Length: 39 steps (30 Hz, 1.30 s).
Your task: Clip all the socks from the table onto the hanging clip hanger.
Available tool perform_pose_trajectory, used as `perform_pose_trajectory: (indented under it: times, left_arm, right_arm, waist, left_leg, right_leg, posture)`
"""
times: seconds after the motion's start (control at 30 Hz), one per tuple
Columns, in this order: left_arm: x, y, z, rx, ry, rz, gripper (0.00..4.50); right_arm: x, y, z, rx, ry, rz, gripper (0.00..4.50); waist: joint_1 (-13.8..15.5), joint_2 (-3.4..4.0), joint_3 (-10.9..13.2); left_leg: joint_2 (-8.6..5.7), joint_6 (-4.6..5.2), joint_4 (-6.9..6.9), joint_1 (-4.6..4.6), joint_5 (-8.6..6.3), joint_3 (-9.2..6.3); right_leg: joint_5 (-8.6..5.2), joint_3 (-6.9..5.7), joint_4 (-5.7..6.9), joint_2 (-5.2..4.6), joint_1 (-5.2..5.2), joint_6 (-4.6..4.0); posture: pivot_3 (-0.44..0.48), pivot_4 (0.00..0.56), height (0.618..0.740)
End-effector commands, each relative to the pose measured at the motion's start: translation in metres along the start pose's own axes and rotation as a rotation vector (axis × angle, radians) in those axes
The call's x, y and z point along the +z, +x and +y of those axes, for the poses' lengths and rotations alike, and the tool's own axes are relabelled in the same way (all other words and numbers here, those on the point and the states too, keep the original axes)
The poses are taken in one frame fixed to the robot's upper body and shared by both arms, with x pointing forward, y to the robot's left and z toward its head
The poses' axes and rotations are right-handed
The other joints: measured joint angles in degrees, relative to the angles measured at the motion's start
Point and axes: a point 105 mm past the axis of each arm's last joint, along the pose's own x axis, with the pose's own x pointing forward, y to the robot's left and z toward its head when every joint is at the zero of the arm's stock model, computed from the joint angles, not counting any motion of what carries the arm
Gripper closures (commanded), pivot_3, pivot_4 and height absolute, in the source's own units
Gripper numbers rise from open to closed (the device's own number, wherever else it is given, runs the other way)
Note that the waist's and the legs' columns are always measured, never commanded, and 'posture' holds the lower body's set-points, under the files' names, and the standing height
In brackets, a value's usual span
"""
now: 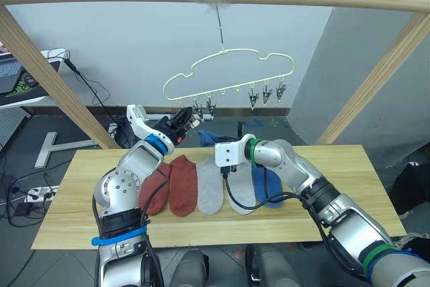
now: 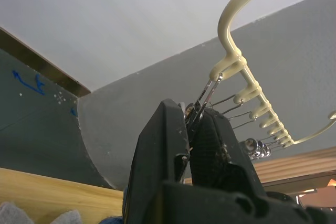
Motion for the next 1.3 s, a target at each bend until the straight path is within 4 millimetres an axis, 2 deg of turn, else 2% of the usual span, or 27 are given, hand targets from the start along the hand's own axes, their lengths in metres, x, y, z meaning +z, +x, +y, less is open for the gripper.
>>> perform_pose_trajectory:
  times: [0.03,0.23,0.8,1.3]
  left_arm:
    - [0.003,-0.001,-0.011,-0.041,0.000,-0.015,4.30]
    - [0.001,-0.001,-0.010,-0.039,0.002,-0.009,4.30]
    - [0.004,-0.001,-0.009,-0.029,0.007,-0.014,4.30]
    - [0.004,0.001,-0.012,-0.040,0.010,-0.016,4.30]
  right_arm:
    - [0.010,0.003,-0.015,-0.041,-0.028,-0.030,4.49]
    - [0.007,0.003,-0.025,-0.075,-0.041,-0.020,4.49]
    - [0.001,-0.004,-0.024,-0.088,-0.055,-0.004,4.49]
    - [0.016,0.007,-0.033,-0.112,-0.065,-0.033,4.49]
  waist:
    - [-0.02,0.00,0.00]
    - [0.00,0.00,0.00]
    - [-0.03,0.00,0.00]
    - [-0.03,0.00,0.00]
  left_leg:
    - [0.00,0.00,0.00,0.00,0.00,0.00]
    - [0.01,0.00,0.00,0.00,0.00,-0.02]
    - [0.00,0.00,-0.01,-0.01,0.00,-0.01]
    - [0.00,0.00,-0.02,-0.01,-0.01,-0.03]
  right_leg:
    - [0.00,0.00,0.00,0.00,0.00,0.00]
    - [0.01,0.00,0.00,0.00,0.00,-0.02]
    - [0.01,0.00,-0.01,0.00,0.00,-0.02]
    - [0.00,-0.01,-0.01,0.00,0.00,0.00]
  posture:
    - [0.040,0.188,0.740]
    - [0.040,0.190,0.740]
    - [0.035,0.192,0.740]
    - [0.035,0.189,0.740]
